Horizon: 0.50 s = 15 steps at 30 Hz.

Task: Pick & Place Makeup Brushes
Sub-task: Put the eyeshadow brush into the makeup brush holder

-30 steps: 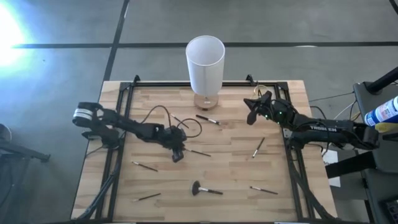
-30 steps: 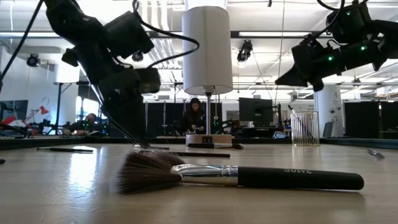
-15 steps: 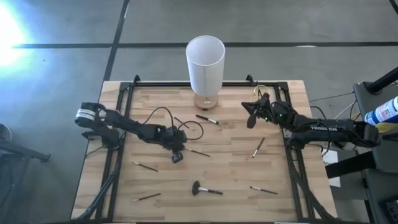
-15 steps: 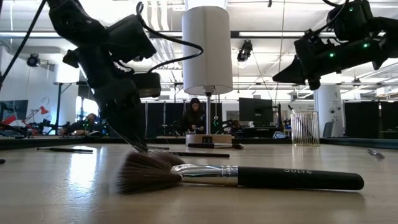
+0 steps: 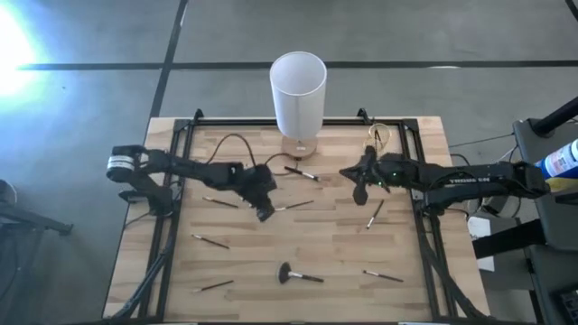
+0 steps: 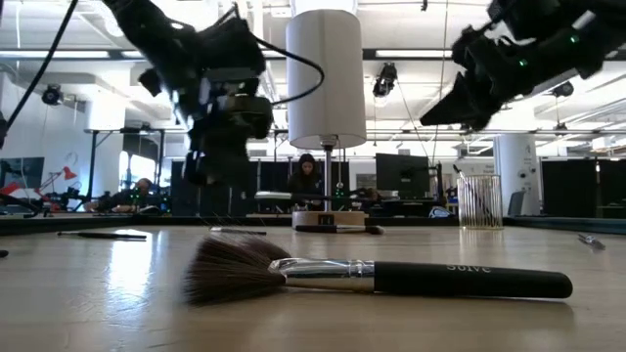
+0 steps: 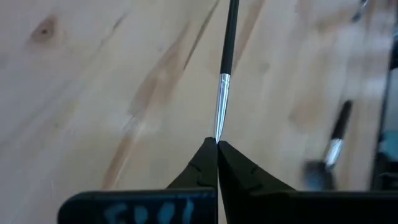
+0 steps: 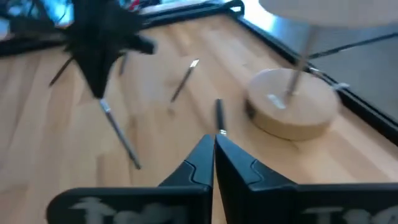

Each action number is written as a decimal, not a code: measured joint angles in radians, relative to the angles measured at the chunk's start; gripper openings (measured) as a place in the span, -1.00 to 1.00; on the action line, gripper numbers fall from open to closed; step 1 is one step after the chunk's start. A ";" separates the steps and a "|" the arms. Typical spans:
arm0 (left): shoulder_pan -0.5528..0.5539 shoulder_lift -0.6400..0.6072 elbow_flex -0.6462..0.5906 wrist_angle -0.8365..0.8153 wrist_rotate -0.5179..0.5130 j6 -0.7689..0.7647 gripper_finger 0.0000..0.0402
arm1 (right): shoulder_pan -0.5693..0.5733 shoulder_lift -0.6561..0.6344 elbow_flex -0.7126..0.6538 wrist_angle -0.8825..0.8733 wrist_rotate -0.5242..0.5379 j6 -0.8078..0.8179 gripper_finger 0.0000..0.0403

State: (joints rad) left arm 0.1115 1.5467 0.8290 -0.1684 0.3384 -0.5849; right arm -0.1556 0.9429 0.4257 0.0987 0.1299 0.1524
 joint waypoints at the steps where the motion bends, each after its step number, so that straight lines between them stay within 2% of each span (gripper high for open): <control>1: 0.015 0.003 0.016 0.003 0.030 -0.019 -1.00 | 0.020 0.027 0.023 -0.010 0.000 -0.012 -0.92; 10: 0.106 0.051 0.091 0.022 0.256 -0.162 -1.00 | 0.141 0.314 0.243 -0.116 0.000 -0.151 -0.53; 15: 0.127 0.080 0.092 0.017 0.307 -0.222 -1.00 | 0.163 0.475 0.412 -0.245 0.001 -0.227 -0.40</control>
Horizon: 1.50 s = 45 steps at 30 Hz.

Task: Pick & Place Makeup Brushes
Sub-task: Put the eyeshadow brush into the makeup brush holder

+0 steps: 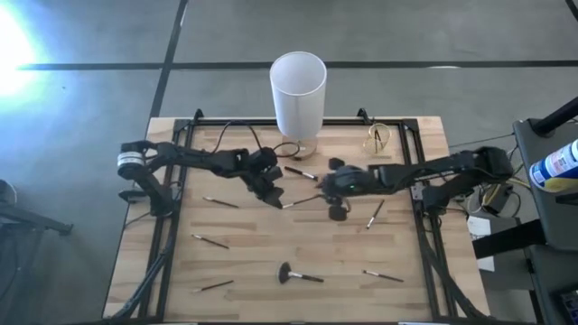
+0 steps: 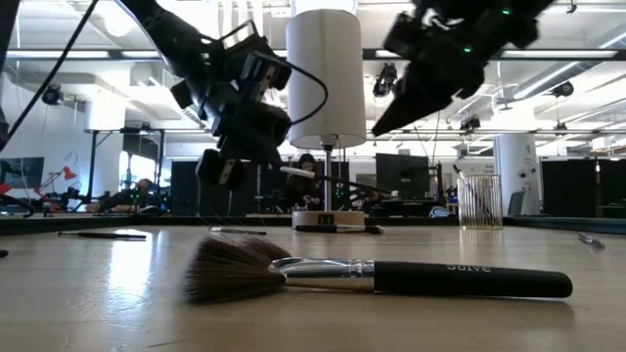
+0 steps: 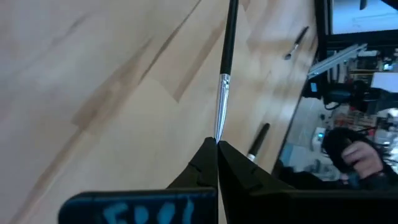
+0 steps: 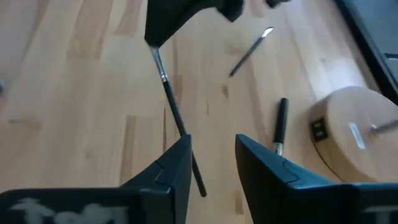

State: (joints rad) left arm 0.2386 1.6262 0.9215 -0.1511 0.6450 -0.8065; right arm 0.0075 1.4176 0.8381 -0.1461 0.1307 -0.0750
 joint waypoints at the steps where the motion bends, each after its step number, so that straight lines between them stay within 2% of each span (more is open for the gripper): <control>1: 0.004 0.002 0.000 0.003 0.007 -0.007 -1.00 | 0.003 0.029 0.035 -0.028 -0.001 -0.011 -0.39; 10: 0.021 0.014 0.004 0.019 0.027 -0.017 -1.00 | 0.008 0.268 0.293 -0.261 -0.036 -0.056 -0.41; 17: 0.022 0.014 0.004 0.024 0.027 -0.017 -1.00 | 0.008 0.380 0.406 -0.322 -0.042 -0.088 -0.48; 31: 0.022 0.013 0.004 0.044 0.035 -0.022 -1.00 | 0.008 0.415 0.415 -0.314 -0.060 -0.079 -0.77; 41: 0.023 0.012 0.004 0.065 0.042 -0.034 -1.00 | 0.008 0.425 0.409 -0.305 -0.055 -0.063 -0.82; 45: 0.025 0.007 0.005 0.026 0.038 0.002 -0.92 | 0.008 0.408 0.392 -0.296 -0.054 -0.059 -0.91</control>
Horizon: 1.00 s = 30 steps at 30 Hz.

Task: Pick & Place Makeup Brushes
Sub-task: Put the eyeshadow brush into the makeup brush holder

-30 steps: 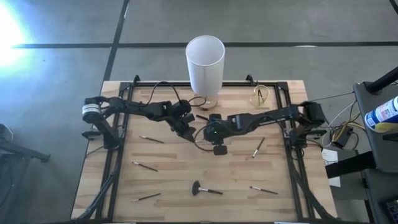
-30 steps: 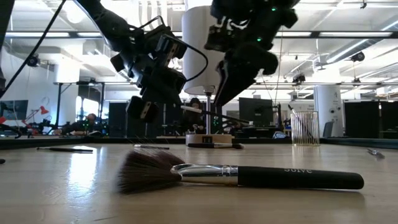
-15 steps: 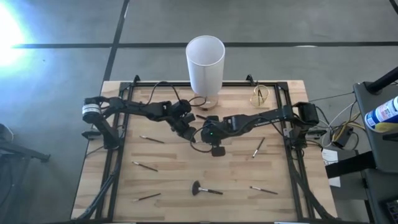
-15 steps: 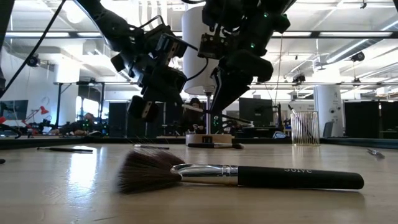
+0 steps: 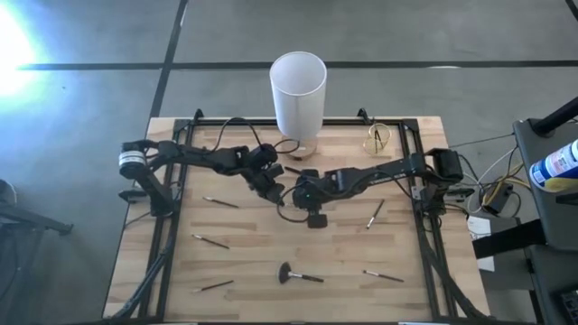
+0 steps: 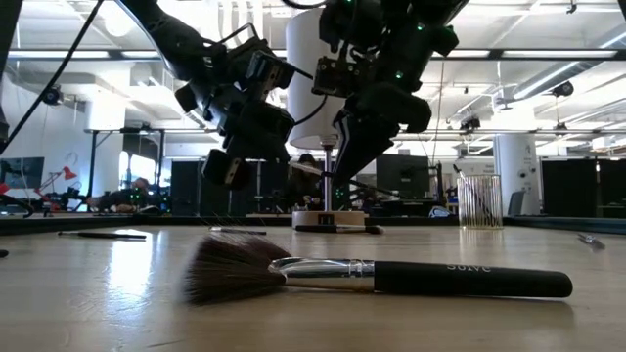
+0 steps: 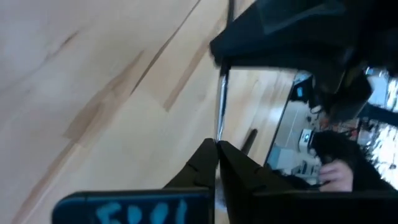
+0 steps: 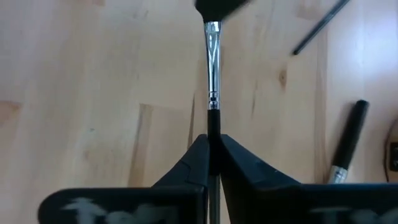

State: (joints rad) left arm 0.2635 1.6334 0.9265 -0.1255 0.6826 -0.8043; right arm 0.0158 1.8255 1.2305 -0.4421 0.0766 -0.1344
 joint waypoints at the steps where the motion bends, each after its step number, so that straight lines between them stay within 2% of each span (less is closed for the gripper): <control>1: 0.002 -0.006 0.000 -0.019 -0.001 0.024 -0.89 | 0.000 -0.008 -0.013 0.011 0.001 0.002 -0.92; 3: 0.004 -0.033 0.000 -0.058 -0.044 0.081 -0.82 | -0.004 -0.033 -0.051 0.044 0.005 0.012 -0.92; 6: 0.011 -0.094 -0.003 -0.089 -0.162 0.183 -0.73 | -0.008 -0.090 -0.138 0.138 0.005 0.036 -0.92; 10: 0.021 -0.191 -0.049 -0.024 -0.229 0.295 -0.70 | -0.028 -0.207 -0.286 0.271 0.018 0.115 -0.92; 13: 0.021 -0.266 -0.137 0.176 -0.238 0.337 -0.75 | -0.053 -0.330 -0.400 0.330 0.099 0.174 -0.93; 17: 0.021 -0.336 -0.289 0.537 -0.256 0.359 -0.87 | -0.114 -0.531 -0.542 0.419 0.230 0.240 -0.93; 21: 0.021 -0.360 -0.440 0.894 -0.300 0.361 -0.98 | -0.232 -0.716 -0.669 0.508 0.371 0.265 -0.93; 23: 0.021 -0.360 -0.500 1.029 -0.337 0.367 -0.99 | -0.321 -0.787 -0.719 0.544 0.394 0.267 -0.93; 26: 0.021 -0.359 -0.564 1.106 -0.412 0.367 -0.99 | -0.461 -0.858 -0.783 0.609 0.399 0.254 -0.93; 30: 0.022 -0.357 -0.612 1.101 -0.491 0.358 -0.99 | -0.619 -0.901 -0.837 0.687 0.398 0.204 -0.93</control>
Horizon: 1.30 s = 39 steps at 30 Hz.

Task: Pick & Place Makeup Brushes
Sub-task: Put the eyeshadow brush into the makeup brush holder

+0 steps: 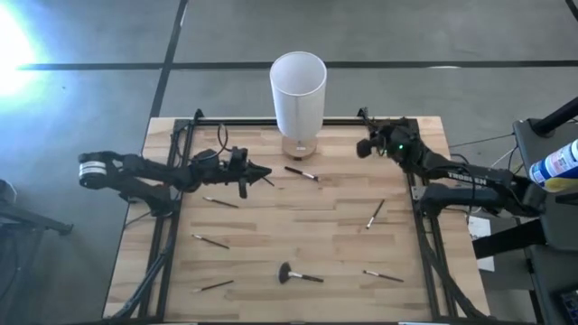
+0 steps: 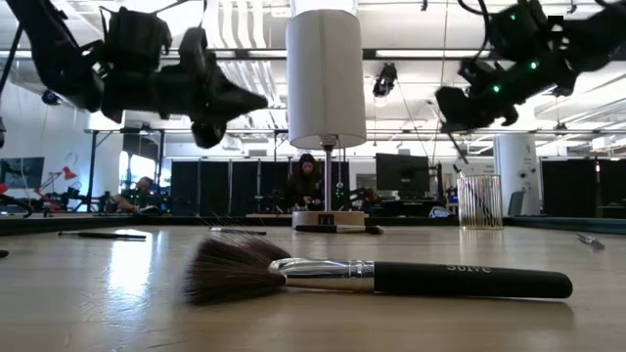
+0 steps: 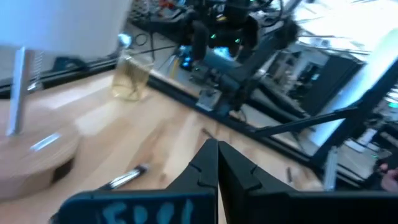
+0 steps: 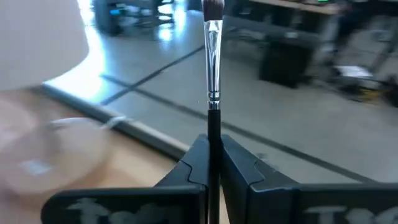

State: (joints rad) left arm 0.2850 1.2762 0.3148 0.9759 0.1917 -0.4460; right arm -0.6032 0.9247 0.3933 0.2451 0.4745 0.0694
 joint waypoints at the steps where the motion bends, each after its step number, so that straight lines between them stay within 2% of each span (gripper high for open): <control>1: 0.000 0.000 -0.006 0.001 -0.006 0.000 -0.99 | -0.031 -0.002 -0.012 0.022 0.000 -0.011 -0.93; 8: 0.000 0.000 -0.005 0.000 -0.011 0.025 -0.99 | -0.168 0.026 -0.088 0.208 -0.004 -0.075 -0.93; 16: 0.000 0.000 -0.006 -0.001 -0.011 0.040 -0.99 | -0.218 0.109 -0.154 0.295 -0.006 -0.039 -0.94; 20: 0.000 0.000 -0.006 -0.002 -0.011 0.043 -0.99 | -0.222 0.144 -0.161 0.293 -0.007 -0.001 -0.92; 28: 0.000 0.000 -0.008 -0.006 -0.011 0.044 -0.99 | -0.222 0.190 -0.152 0.283 -0.012 0.036 -0.76; 36: 0.000 0.000 -0.008 -0.010 -0.011 0.044 -0.99 | -0.222 0.169 -0.152 0.277 -0.012 0.046 -0.80; 39: -0.001 0.000 -0.009 -0.020 -0.011 0.046 -0.99 | -0.222 0.134 -0.151 0.241 -0.047 0.048 -0.87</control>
State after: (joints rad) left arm 0.2845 1.2766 0.3063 0.9554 0.1806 -0.4004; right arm -0.8249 1.0590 0.2418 0.4862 0.4279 0.1173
